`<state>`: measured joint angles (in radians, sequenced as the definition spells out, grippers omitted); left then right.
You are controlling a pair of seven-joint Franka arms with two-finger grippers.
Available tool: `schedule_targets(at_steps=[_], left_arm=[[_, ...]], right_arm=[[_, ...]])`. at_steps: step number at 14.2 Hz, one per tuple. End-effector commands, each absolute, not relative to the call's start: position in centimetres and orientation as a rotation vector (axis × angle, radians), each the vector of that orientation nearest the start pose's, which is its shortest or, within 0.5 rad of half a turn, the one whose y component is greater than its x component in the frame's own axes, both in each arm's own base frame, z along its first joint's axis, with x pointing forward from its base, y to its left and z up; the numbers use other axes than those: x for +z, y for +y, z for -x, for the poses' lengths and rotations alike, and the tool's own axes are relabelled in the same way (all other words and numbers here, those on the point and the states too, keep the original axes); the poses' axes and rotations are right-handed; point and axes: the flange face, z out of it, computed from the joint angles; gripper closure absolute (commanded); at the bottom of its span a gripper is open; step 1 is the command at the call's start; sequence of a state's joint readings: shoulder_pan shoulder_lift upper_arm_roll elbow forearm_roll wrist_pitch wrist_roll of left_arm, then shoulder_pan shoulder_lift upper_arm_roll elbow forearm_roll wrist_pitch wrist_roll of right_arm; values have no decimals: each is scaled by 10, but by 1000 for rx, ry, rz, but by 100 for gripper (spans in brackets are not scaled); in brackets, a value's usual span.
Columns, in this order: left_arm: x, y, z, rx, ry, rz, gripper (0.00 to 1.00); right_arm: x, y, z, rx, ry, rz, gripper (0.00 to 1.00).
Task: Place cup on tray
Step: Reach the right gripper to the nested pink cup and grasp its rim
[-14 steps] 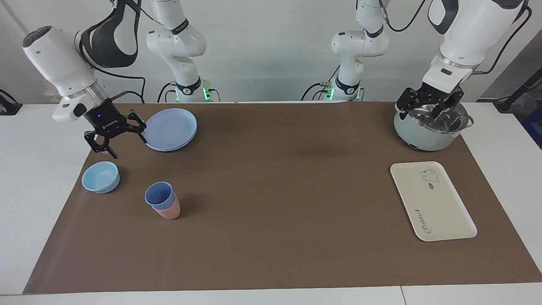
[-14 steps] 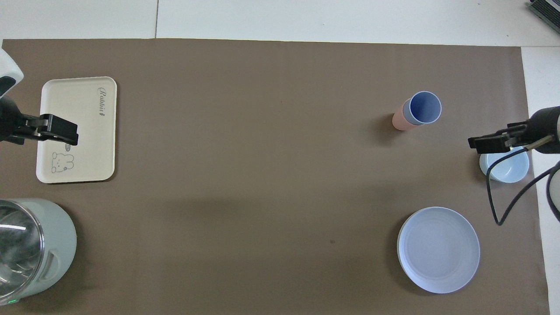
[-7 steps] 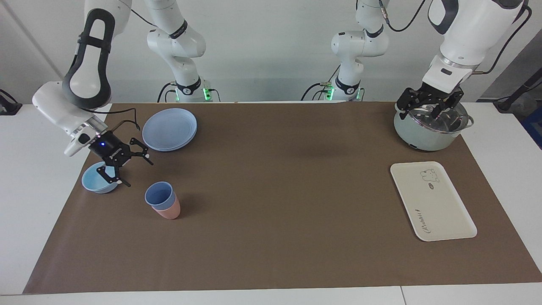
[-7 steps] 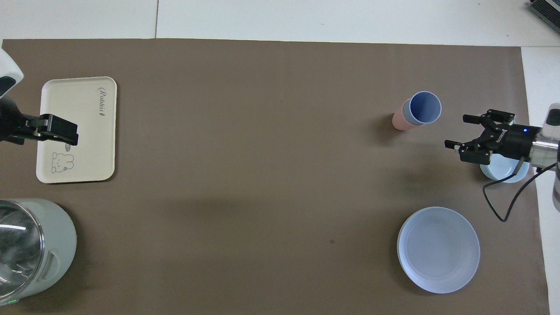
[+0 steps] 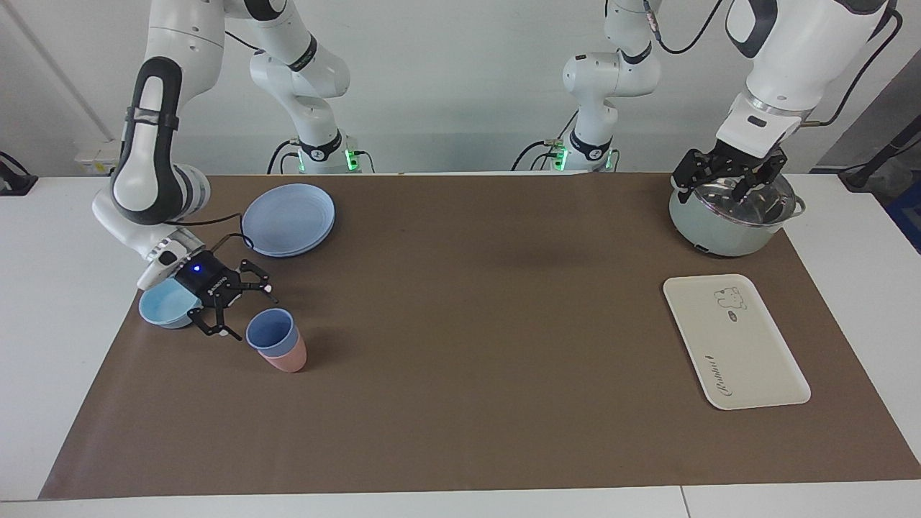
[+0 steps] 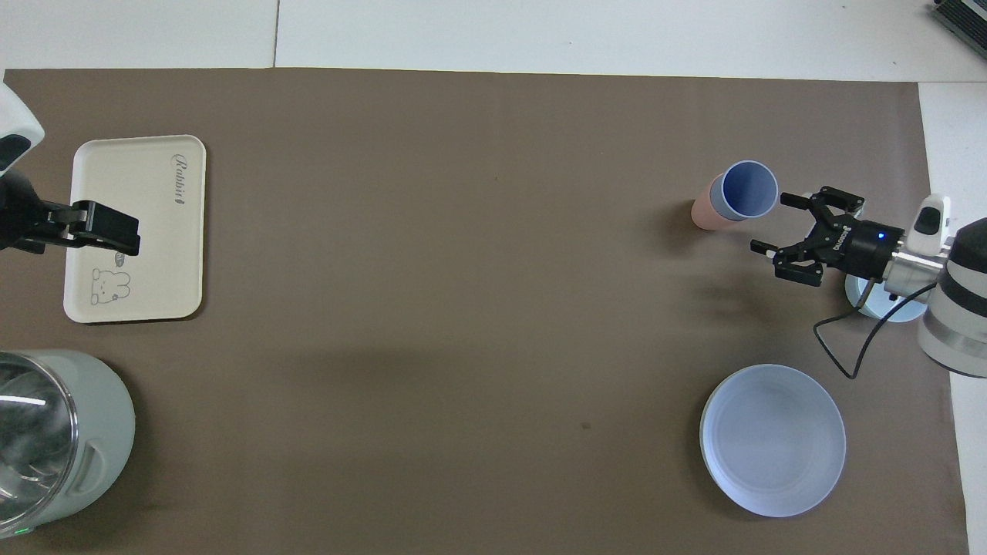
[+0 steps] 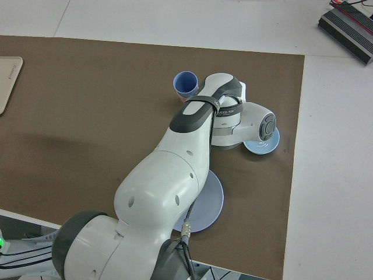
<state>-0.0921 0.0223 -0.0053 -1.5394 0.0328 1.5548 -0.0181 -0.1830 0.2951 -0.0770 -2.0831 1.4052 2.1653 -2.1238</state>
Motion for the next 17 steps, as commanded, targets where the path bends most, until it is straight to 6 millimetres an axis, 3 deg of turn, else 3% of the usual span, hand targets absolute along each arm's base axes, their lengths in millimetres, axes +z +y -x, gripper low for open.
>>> schedule_targets(at_steps=[1,3,7,9,13,14,15,16,17], left_arm=[[621,-47,-547,-33,104,3119,0],[620,-37,-548,-26,42,3184,0],[618,-36,-545,-8,22,3198,0],[618,-38,-543,6,49,3195,0],[619,-42,-542,11,64,3194,0],[619,-45,-542,14,65,3194,0],[619,-47,-542,14,72,3194,0],[618,-47,-541,22,70,3193,0],[619,-47,-541,19,67,3193,0]], right_arm=[[277,-108,-579,-1193,-973,2107,0],[269,-103,-581,-1231,-987,2088,0],[250,-96,-585,-1313,-895,2069,0],[247,-79,-589,-1336,-868,2050,0],[248,-74,-590,-1345,-862,2045,0],[248,-73,-590,-1349,-870,2044,6],[249,-72,-591,-1349,-876,2042,39],[251,-71,-593,-1353,-881,2037,99],[257,-73,-597,-1361,-894,2032,100]])
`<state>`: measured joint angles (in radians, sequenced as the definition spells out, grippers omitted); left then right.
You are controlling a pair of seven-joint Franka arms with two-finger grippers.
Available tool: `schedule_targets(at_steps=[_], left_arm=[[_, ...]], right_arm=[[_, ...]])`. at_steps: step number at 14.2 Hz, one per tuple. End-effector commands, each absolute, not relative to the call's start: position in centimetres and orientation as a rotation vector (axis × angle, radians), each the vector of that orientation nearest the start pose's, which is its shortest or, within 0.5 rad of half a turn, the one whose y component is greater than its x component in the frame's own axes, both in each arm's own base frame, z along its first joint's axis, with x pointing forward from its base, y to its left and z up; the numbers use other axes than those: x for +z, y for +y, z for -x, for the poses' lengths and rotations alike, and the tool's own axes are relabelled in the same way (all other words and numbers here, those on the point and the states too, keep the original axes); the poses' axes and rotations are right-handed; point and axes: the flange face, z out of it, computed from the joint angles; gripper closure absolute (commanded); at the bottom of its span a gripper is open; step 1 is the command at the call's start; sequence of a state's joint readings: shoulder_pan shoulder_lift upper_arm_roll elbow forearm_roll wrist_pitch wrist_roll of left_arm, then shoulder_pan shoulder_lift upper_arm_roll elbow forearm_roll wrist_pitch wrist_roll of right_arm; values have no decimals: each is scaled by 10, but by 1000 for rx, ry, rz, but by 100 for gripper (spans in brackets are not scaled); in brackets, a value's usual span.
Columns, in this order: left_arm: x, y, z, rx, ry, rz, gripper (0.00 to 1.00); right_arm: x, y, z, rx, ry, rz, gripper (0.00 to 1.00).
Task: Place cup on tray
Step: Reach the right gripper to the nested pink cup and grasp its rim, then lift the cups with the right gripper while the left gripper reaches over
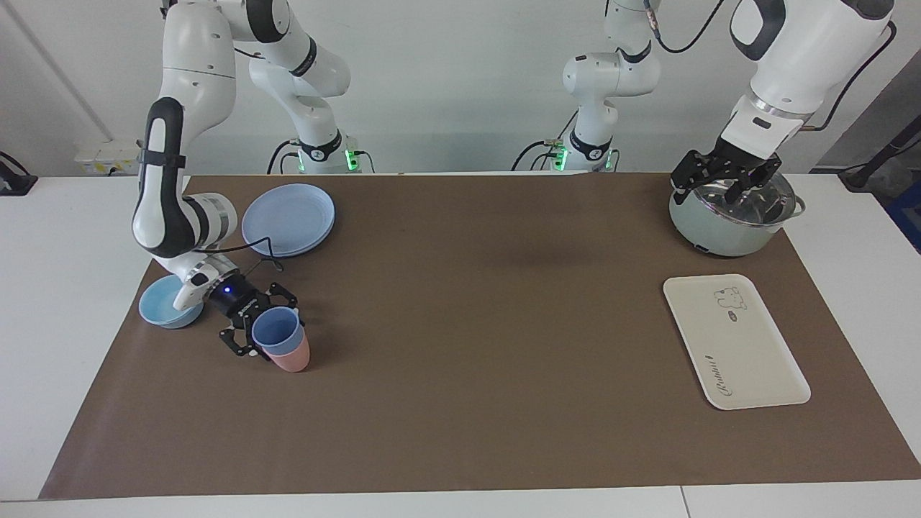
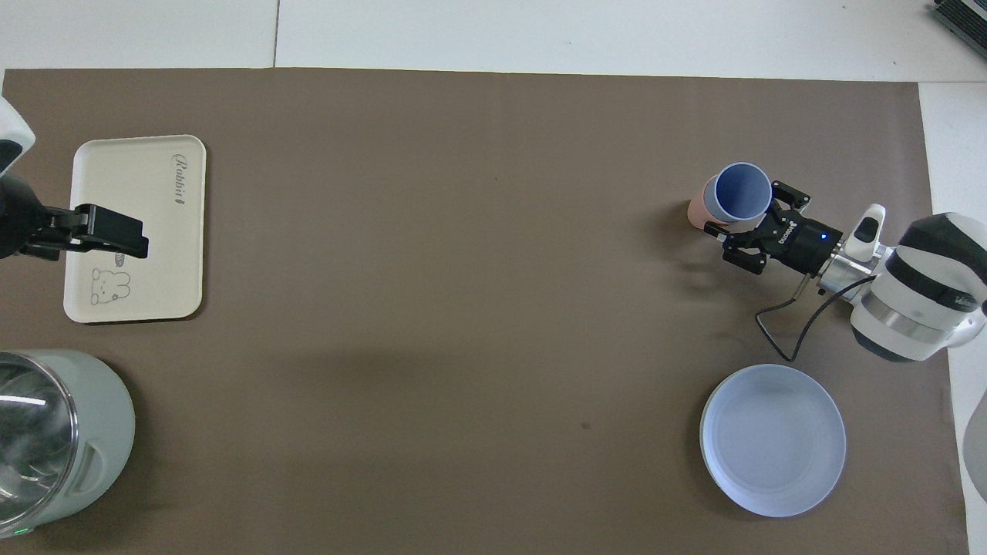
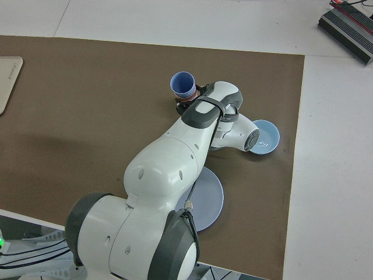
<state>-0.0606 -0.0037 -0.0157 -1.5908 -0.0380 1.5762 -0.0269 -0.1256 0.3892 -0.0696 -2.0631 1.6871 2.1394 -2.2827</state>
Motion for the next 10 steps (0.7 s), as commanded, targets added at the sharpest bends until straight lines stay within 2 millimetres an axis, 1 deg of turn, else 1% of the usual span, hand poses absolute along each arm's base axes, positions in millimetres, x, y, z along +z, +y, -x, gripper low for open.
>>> schedule_targets(at_steps=[1,2,3,4,5,6,7,8,9,10], left_arm=[[618,-47,-542,12,57,3194,0],[618,-47,-543,5,57,3194,0],[618,-50,-543,3,64,3194,0],[617,-58,-543,-9,90,3194,0],[618,-70,-545,-61,117,3197,0],[617,-71,-545,-82,99,3209,0],[607,-75,-541,-75,86,3240,0],[603,-84,-540,-109,46,3351,0],[603,-92,-542,-127,-31,3459,0],[601,-98,-545,-118,-119,3519,0]], right_arm=[[258,-73,-598,-1357,-886,2033,100],[266,-73,-598,-1345,-872,2045,100],[280,-74,-599,-1335,-887,2054,100],[303,-72,-600,-1308,-929,2089,100],[335,-56,-601,-1247,-999,2126,100],[363,-49,-599,-1175,-1017,2163,100],[386,-41,-596,-1097,-1032,2197,100],[400,-32,-594,-1024,-1052,2230,100],[416,-23,-592,-991,-1071,2247,100],[427,-10,-590,-964,-1086,2252,100]])
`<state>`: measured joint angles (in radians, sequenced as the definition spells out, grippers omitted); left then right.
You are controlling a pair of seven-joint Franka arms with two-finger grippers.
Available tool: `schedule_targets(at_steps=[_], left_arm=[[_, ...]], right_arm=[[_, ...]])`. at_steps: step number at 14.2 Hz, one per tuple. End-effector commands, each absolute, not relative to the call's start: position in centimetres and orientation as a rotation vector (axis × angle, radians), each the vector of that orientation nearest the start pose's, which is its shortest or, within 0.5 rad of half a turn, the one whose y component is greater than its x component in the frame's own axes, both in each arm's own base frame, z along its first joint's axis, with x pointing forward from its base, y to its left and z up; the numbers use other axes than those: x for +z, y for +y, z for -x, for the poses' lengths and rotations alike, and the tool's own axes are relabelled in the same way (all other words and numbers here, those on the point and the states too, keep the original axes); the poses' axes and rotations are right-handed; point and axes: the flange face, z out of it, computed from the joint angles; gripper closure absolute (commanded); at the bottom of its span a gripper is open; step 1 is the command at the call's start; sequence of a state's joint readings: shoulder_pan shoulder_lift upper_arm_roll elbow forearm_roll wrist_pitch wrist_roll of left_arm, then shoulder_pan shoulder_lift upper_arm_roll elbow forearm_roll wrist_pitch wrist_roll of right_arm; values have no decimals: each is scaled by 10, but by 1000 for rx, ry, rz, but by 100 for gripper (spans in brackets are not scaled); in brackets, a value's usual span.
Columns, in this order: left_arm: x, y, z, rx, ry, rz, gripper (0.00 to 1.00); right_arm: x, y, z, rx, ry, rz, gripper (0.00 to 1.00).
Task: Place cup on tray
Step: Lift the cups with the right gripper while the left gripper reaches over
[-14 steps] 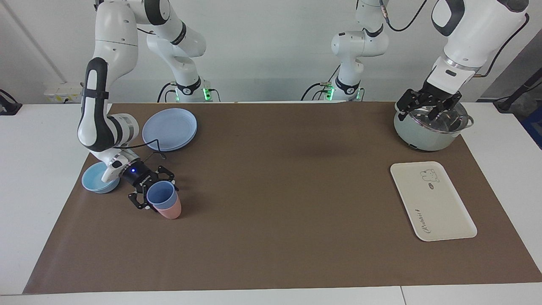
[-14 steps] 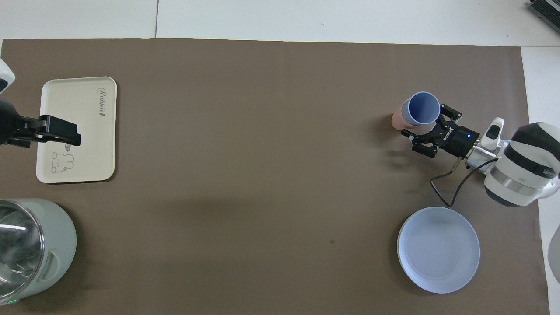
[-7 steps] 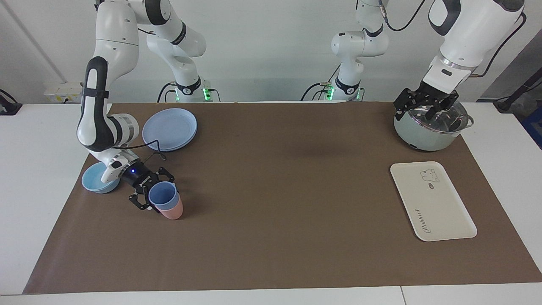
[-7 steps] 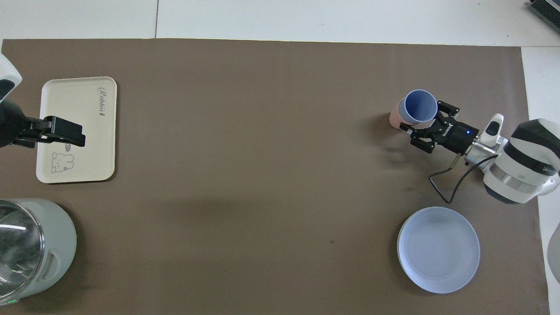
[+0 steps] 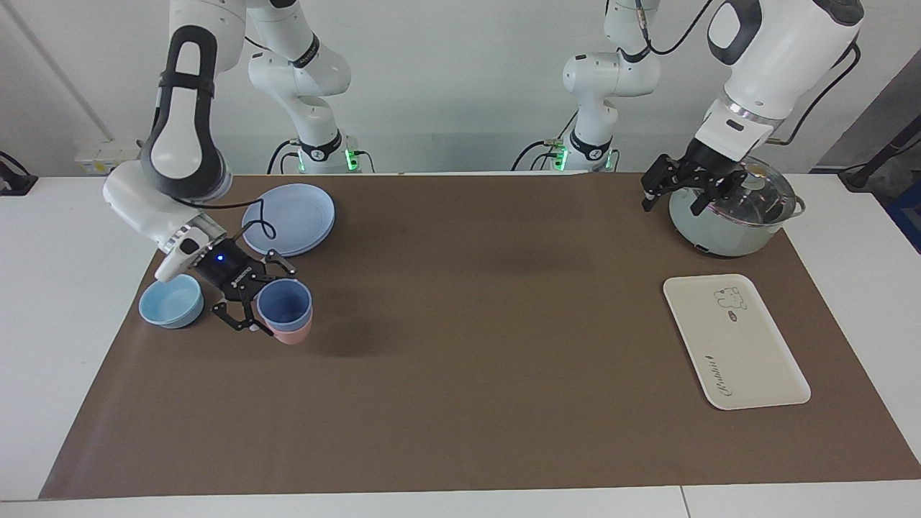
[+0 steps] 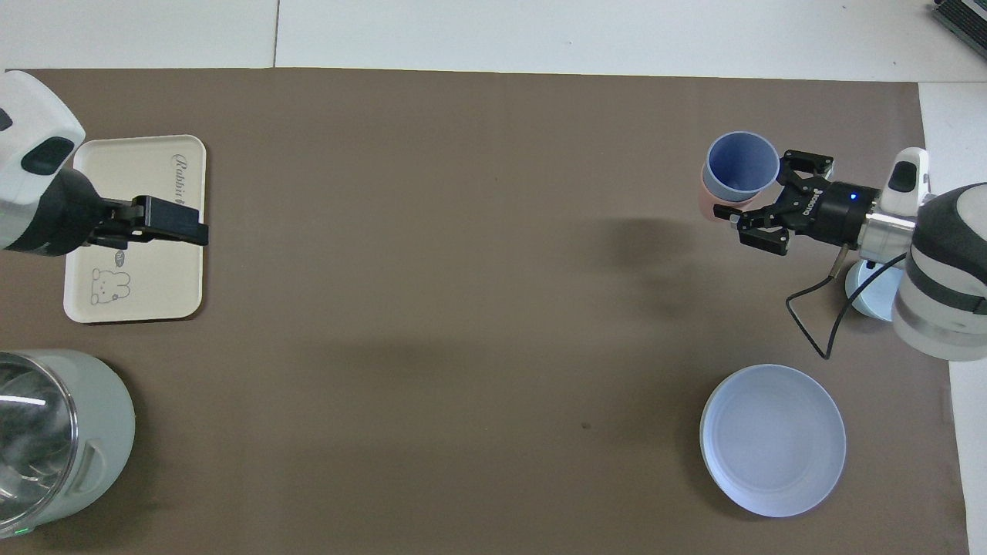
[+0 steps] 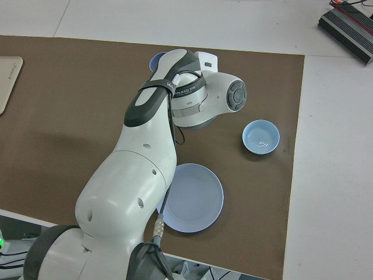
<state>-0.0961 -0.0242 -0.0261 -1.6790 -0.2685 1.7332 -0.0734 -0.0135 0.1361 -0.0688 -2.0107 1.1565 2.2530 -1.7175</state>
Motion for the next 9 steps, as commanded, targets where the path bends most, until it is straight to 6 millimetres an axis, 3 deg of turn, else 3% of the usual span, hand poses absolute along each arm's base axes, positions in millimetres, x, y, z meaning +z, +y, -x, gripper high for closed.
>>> schedule_targets(at_steps=[1,2,5,7,9], left_arm=[[600,-109,-547,-110,-177,3552,0],[597,-134,-548,-109,-206,3598,0],[590,-204,-561,-185,-511,3754,1],[587,-263,-562,-273,-670,3825,4],[582,-310,-558,-321,-714,3846,8]], right_arm=[[438,0,-587,-936,-1105,2265,100],[451,9,-585,-893,-1118,2296,100],[510,44,-579,-762,-1161,2432,100],[528,79,-573,-660,-1159,2472,100],[531,117,-567,-622,-1177,2463,100]])
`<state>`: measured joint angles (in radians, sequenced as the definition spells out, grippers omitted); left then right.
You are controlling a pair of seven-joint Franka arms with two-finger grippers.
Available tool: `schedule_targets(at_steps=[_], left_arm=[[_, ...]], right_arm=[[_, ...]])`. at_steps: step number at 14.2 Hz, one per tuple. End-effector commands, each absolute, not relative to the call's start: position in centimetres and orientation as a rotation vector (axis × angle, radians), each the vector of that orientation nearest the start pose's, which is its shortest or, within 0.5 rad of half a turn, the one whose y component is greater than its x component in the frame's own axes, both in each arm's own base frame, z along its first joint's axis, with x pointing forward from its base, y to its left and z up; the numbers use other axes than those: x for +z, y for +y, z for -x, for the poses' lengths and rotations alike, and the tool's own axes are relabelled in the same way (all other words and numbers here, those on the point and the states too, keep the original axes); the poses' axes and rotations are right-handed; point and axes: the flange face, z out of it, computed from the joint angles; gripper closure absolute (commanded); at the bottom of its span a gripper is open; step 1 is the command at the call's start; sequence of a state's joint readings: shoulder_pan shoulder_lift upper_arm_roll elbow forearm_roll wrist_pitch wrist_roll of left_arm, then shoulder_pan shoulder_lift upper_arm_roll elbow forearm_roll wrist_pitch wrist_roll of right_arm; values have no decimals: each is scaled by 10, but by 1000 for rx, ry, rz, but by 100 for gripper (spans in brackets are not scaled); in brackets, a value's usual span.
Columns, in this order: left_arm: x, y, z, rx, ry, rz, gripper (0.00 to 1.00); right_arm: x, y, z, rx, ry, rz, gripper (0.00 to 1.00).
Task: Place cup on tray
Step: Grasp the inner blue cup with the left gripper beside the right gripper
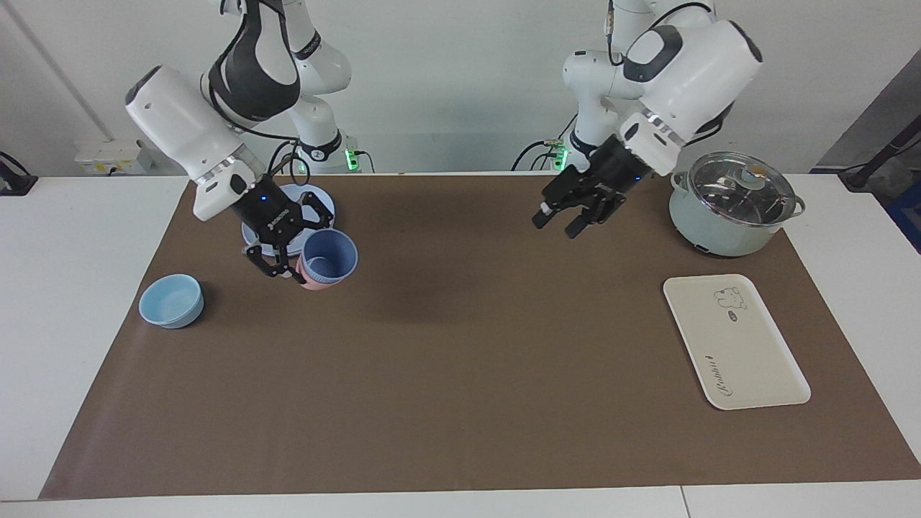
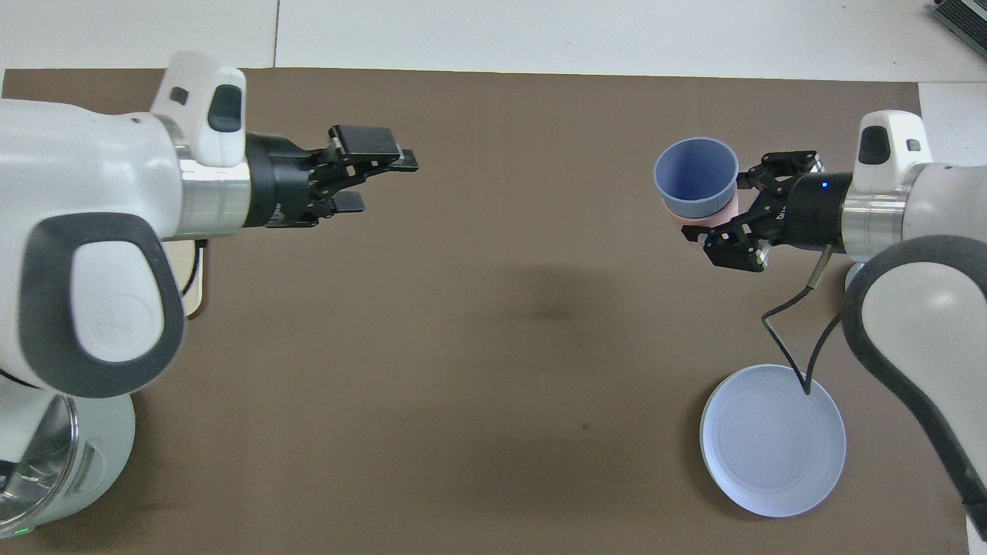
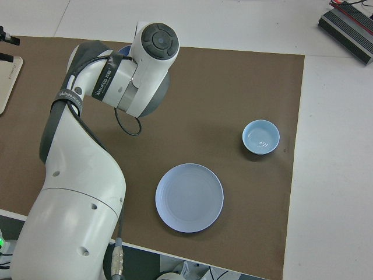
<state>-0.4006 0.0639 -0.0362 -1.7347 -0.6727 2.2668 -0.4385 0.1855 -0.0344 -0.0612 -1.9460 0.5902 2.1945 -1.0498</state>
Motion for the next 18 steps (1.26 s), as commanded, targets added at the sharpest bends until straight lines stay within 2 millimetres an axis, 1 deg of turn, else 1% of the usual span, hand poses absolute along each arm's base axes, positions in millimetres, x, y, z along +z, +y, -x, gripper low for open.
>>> schedule_targets(at_steps=[1,2,3,5,7,8,9,10,11,12,13,14,16,17,18], left_arm=[[579,-336,-552,199,432,-2294,14],[579,-356,-547,219,440,-2271,18],[582,-372,-541,223,423,-2260,20],[585,-392,-532,212,402,-2255,25],[579,-406,-522,200,362,-2276,26],[575,-410,-518,191,344,-2288,26],[572,-411,-517,190,331,-2302,26],[562,-414,-519,192,314,-2332,26],[557,-421,-515,197,286,-2355,27],[552,-423,-516,202,279,-2369,29],[543,-424,-518,198,283,-2379,36],[540,-425,-517,193,282,-2383,45],[537,-426,-517,195,279,-2386,55],[533,-426,-516,190,280,-2391,62],[530,-428,-513,181,275,-2397,74]], right_arm=[[531,129,-565,-610,-1190,2469,100],[532,142,-561,-591,-1241,2472,100],[532,155,-557,-571,-1307,2469,100],[532,171,-550,-551,-1400,2468,100],[533,172,-550,-550,-1435,2480,100],[533,173,-549,-549,-1444,2479,100],[533,172,-550,-549,-1454,2485,100],[533,172,-550,-549,-1459,2489,100],[533,172,-550,-553,-1460,2490,100],[533,172,-550,-553,-1460,2490,100],[533,172,-550,-553,-1462,2489,100],[533,172,-550,-553,-1460,2490,100],[534,172,-550,-555,-1460,2490,100],[534,172,-550,-555,-1460,2490,100],[533,172,-550,-553,-1460,2490,100]])
